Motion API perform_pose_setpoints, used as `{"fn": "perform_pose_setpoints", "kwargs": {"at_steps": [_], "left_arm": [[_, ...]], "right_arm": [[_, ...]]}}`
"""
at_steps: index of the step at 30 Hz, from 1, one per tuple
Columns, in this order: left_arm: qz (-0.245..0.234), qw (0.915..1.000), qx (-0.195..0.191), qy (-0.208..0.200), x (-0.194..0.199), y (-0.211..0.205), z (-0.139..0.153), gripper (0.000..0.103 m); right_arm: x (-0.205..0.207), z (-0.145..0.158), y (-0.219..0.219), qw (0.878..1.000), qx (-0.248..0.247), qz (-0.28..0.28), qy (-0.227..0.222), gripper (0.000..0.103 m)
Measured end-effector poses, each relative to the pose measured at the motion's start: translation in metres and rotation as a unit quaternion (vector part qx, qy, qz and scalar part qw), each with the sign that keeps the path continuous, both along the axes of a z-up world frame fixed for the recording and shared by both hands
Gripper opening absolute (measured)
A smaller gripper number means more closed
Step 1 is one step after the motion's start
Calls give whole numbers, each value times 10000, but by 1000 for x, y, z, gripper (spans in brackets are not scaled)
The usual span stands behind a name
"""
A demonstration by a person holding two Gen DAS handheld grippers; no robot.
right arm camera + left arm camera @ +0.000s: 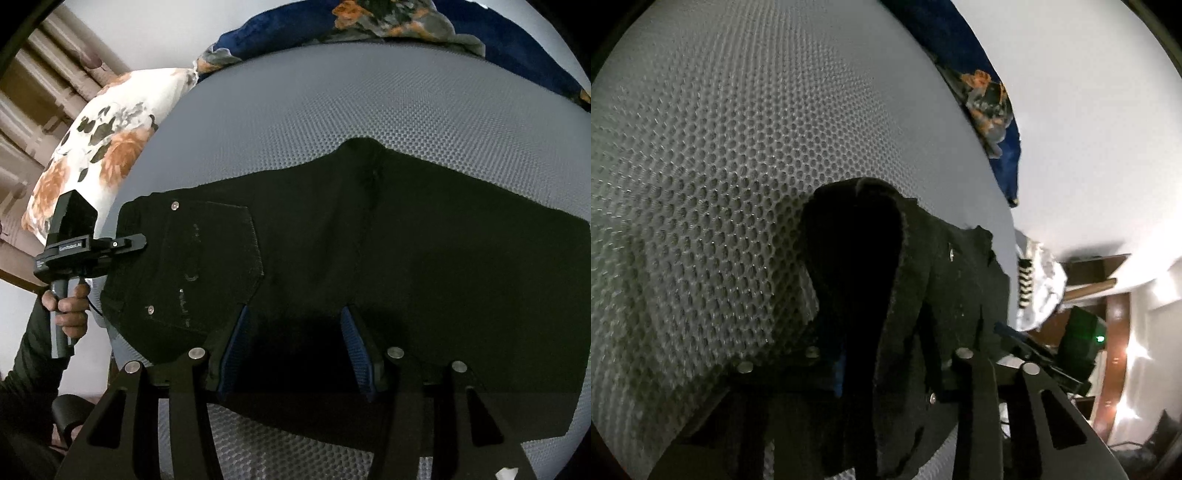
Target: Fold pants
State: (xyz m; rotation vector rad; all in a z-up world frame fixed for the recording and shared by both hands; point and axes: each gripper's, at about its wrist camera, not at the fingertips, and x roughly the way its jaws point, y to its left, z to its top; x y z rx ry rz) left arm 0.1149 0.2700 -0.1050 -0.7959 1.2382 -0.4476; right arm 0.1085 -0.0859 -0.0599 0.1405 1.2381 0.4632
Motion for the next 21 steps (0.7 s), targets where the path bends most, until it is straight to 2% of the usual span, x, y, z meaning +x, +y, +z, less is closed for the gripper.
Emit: {"fn": "perform_pose_setpoints", "kwargs": {"at_steps": [3,8,13,18,21], "left_arm": [[107,9996,275,43,-2,-9,13,30],[228,9990,370,56,-3,-24,44,24],[143,9967,790,-93,1,-63,87,21],[156,9961,838,-223,3,-106,115,18],[146,9953,909,-312,6,-137,123,18]], "right_arm": [[-2,3,-6,9999,62,-98,-56,50],[-6,14,-27,9990,187,-317,-237,50],[-7,26,-60,9965,352,-625,-432,50],[-6,34,-99,9921,541,-963,-590,51],[-5,34,-123,9890,639,-1164,-652,51]]}}
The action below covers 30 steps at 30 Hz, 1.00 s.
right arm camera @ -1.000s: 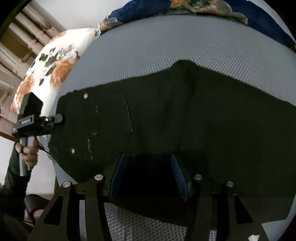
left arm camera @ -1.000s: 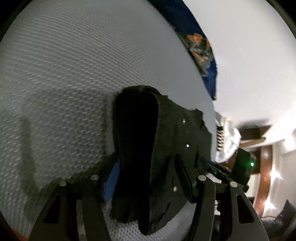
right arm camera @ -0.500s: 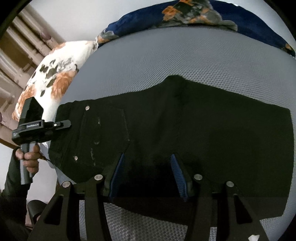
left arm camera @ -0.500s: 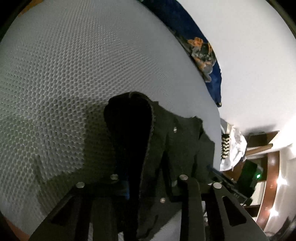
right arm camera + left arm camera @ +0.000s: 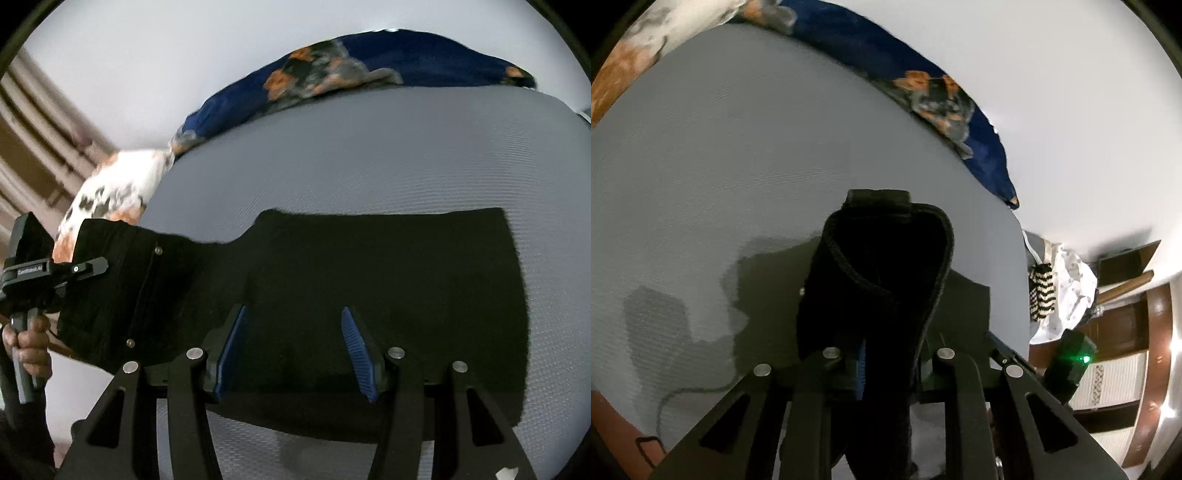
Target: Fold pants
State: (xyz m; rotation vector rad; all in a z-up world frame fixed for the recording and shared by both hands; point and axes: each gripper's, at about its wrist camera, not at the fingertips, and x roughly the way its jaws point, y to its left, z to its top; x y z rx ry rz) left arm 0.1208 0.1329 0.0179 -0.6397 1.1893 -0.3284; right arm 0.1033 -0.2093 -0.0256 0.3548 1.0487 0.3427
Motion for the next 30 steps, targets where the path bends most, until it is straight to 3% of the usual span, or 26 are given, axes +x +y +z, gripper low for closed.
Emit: {"fn": "perform_pose_setpoints", "kwargs": {"at_steps": [8,20,24,27,30], "left_arm": [[-133,9997,225,-41,19,-82,2,18],[-661,9976,194,-30,33,-187,-23,18],[-833,9950,559,-44,34,-216,-42,18],[-937,9929,734,-14,33,-229,-55,21],[-1074,9908,827,27,33,-239,-65,31]], "right_arm": [[-1,-13,-56,9991,33,-430,12,53],[1,-26,-94,9957,109,-910,-133,53],[1,-27,-97,9957,116,-907,-144,53],[1,-26,-99,9956,80,-913,-195,53],[1,-26,-101,9952,133,-954,-166,53]]}}
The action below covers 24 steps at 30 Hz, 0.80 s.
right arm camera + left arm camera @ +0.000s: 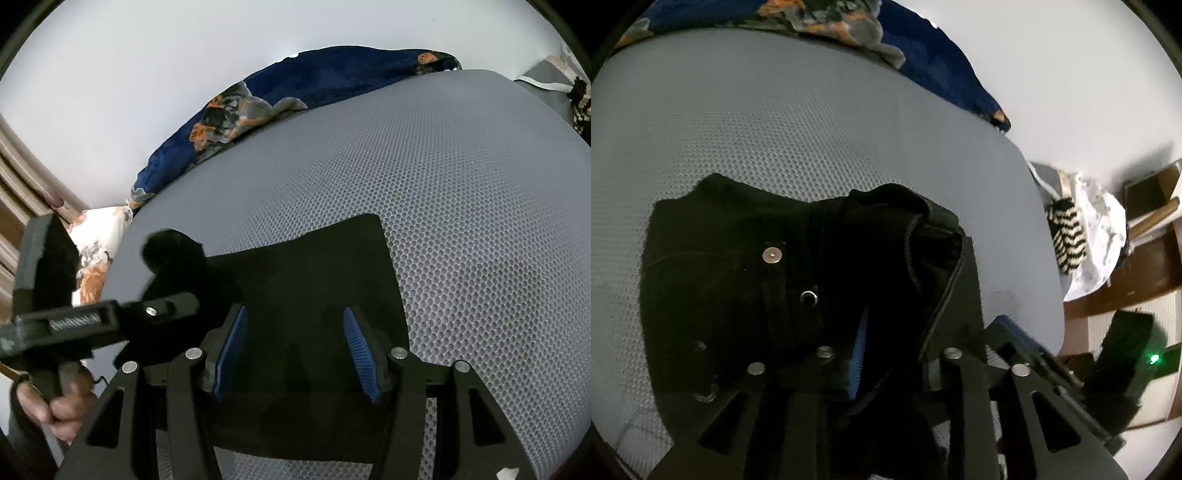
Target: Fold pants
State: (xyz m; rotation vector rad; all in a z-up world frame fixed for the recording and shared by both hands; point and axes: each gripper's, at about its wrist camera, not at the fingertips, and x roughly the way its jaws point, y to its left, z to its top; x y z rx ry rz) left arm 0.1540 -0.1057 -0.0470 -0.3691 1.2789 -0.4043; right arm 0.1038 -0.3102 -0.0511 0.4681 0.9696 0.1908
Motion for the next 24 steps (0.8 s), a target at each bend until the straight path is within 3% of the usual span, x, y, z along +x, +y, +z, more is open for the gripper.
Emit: {"fn": "perform_pose_setpoints", "kwargs": {"at_steps": [4,9,15,20,24], "left_arm": [[-70,9981,-488,361,-3,-2,-2,52],[-168,9991,-341,-207,-19,17,24,56],[209,9941,440,-965,-37,67,49,60],[634,9870,1069,-1021,-46,103,40,60],[782,9850,1240,-907,-52,120,26,60]], "right_arm": [[-1,-2,-6,9999,77,-35,54,53],[-1,-8,-7,9991,399,32,155,53],[5,-26,-5,9920,1089,318,549,53],[19,-35,0,9860,1304,709,766,53],[31,-45,3,9815,1390,911,950,53]]}}
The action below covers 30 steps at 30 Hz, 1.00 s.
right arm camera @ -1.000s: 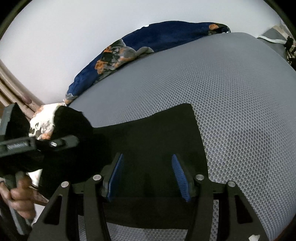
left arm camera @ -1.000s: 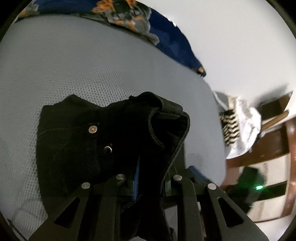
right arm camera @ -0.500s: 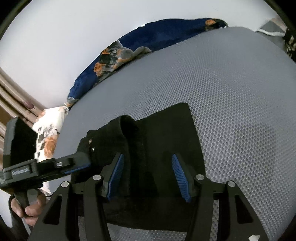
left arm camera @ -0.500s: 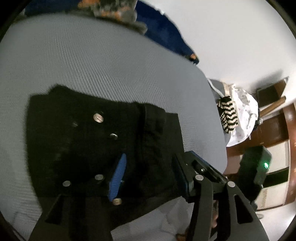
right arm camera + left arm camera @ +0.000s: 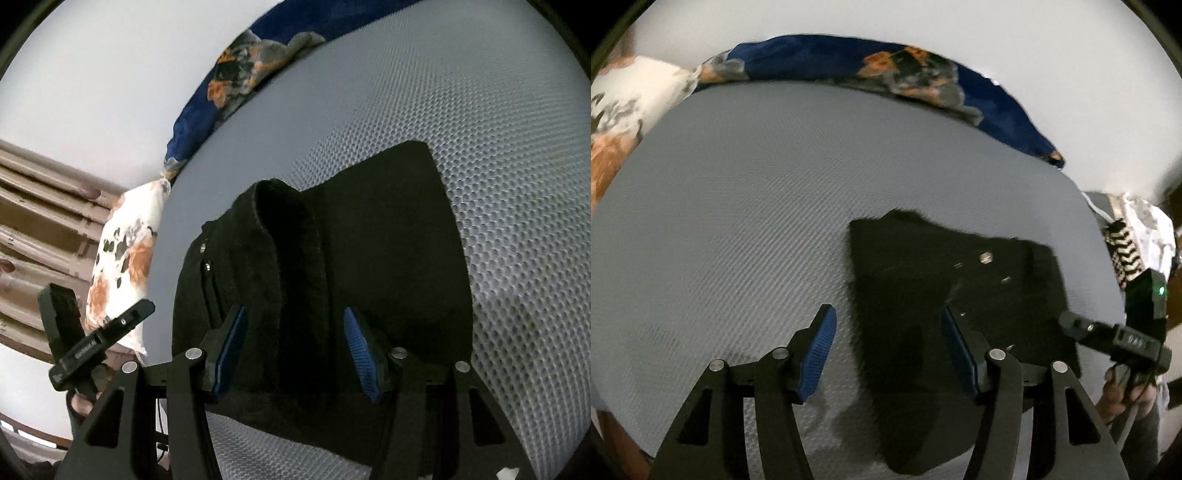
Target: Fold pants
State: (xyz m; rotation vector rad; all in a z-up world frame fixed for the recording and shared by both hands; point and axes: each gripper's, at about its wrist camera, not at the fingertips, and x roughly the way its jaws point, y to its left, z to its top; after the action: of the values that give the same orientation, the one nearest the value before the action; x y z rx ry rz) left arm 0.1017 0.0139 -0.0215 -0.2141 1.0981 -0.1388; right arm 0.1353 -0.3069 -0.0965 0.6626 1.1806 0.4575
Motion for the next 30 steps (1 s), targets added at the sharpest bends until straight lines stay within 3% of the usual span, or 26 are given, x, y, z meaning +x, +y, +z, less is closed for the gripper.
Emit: {"fn": "perform_pose_setpoints", "kwargs": {"at_steps": [4,11,15,20,30], "left_arm": [[125,9997,-61,197,-7,12,-15,60],[239,9992,-15,332,-11,15,-24,60],[224,9993,72,303,-9,12,-24,60],[192,9994,190,236,-5,9,-25,60],[43,9995,250,165,-1,-2,-24,60]], "right_arm": [[14,-11,6,9996,176,199,13,50],[42,-23,19,9979,619,182,20,36],[46,-19,26,9987,491,170,3,24],[35,6,29,9993,206,99,-285,13],[15,64,24,9964,-118,-147,-825,11]]}}
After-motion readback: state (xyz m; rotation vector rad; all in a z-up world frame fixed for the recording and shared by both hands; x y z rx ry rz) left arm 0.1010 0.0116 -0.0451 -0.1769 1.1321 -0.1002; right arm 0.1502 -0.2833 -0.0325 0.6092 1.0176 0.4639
